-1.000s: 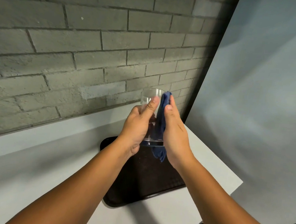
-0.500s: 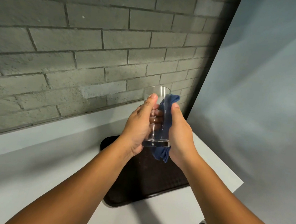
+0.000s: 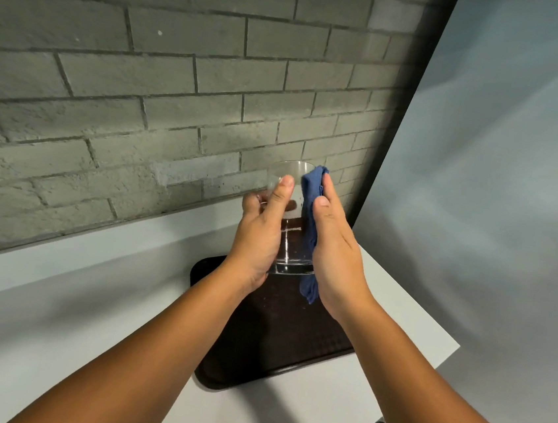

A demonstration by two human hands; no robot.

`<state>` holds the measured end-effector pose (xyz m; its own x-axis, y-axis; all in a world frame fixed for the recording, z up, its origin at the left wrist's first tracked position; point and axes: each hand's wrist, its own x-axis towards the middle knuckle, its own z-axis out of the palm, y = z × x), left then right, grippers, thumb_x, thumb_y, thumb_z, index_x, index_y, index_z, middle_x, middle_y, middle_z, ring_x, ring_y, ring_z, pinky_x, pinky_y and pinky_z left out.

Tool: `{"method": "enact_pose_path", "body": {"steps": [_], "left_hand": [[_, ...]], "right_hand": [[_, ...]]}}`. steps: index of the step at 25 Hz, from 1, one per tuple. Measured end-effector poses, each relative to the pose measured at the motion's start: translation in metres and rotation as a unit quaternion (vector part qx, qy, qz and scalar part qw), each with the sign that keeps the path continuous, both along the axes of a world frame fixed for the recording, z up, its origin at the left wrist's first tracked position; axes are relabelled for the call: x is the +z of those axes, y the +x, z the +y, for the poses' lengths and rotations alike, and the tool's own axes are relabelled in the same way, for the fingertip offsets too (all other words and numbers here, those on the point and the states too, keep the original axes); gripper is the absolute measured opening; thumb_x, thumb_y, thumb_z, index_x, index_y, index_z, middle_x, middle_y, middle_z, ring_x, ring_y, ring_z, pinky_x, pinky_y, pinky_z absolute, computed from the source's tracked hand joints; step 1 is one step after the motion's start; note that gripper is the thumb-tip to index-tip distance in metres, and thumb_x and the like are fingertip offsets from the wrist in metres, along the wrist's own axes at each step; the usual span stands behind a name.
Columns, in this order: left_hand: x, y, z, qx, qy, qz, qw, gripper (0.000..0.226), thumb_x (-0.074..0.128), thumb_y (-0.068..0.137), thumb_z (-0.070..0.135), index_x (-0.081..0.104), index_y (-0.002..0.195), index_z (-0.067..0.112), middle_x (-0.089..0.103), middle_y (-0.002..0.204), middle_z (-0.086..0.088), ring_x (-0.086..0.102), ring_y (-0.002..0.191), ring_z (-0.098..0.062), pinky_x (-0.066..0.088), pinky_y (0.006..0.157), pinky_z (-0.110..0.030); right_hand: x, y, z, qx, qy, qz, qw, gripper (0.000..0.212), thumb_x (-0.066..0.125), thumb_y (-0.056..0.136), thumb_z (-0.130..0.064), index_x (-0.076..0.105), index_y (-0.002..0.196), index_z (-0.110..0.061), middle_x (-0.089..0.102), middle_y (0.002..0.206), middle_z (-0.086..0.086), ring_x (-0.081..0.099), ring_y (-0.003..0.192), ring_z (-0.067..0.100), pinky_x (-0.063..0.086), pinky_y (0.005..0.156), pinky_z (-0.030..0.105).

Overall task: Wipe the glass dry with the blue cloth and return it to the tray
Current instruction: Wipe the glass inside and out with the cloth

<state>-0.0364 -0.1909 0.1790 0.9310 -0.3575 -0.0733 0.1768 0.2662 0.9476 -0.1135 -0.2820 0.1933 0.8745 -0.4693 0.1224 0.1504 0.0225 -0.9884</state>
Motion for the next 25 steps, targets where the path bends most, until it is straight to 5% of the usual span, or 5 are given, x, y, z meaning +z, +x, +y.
{"method": "enact_pose_path", "body": {"steps": [6,9,11,19,25], "left_hand": [[-0.008,0.003,0.000,-0.012,0.008,-0.001,1.000,0.121,0.095,0.042,0.090,0.055,0.134,0.022,0.076,0.141,-0.012,0.082,0.119,-0.028,0.068,0.099,-0.059],[-0.008,0.002,-0.003,-0.033,-0.019,0.001,0.999,0.093,0.098,0.063,0.072,0.057,0.129,0.020,0.087,0.120,-0.004,0.086,0.101,-0.021,0.071,0.081,-0.046],[-0.006,0.000,-0.002,-0.023,-0.023,0.004,0.999,0.084,0.089,0.070,0.069,0.063,0.130,0.017,0.089,0.107,0.000,0.086,0.100,-0.024,0.071,0.085,-0.048],[-0.001,-0.004,0.002,-0.049,-0.006,0.024,0.999,0.121,0.103,0.035,0.080,0.065,0.128,0.014,0.085,0.121,-0.020,0.089,0.088,-0.023,0.073,0.081,-0.051],[0.002,0.004,0.001,-0.059,-0.018,0.019,0.998,0.089,0.107,0.055,0.064,0.081,0.123,0.011,0.087,0.118,-0.020,0.083,0.112,-0.040,0.067,0.099,-0.055]], "right_hand": [[-0.004,0.000,-0.002,-0.010,-0.049,-0.002,0.999,0.048,0.044,0.117,-0.040,0.041,0.164,-0.045,0.055,0.143,-0.041,0.054,0.125,-0.029,0.044,0.108,0.002],[-0.001,0.003,-0.007,-0.010,0.018,0.001,1.000,0.044,0.042,0.118,-0.038,0.052,0.160,-0.035,0.065,0.156,-0.011,0.065,0.137,0.004,0.050,0.121,0.034],[0.000,0.003,-0.005,-0.014,-0.008,-0.001,1.000,0.048,0.044,0.116,-0.044,0.047,0.163,-0.040,0.065,0.152,-0.022,0.064,0.136,-0.001,0.051,0.117,0.028],[-0.005,0.011,-0.004,0.032,0.030,0.012,0.999,0.052,0.046,0.113,-0.053,0.040,0.164,-0.049,0.051,0.169,-0.006,0.051,0.154,0.016,0.037,0.131,0.050],[-0.004,0.004,-0.001,-0.007,-0.050,-0.011,0.999,0.053,0.043,0.116,-0.044,0.035,0.168,-0.044,0.040,0.172,-0.021,0.042,0.153,-0.007,0.033,0.130,0.023]]}}
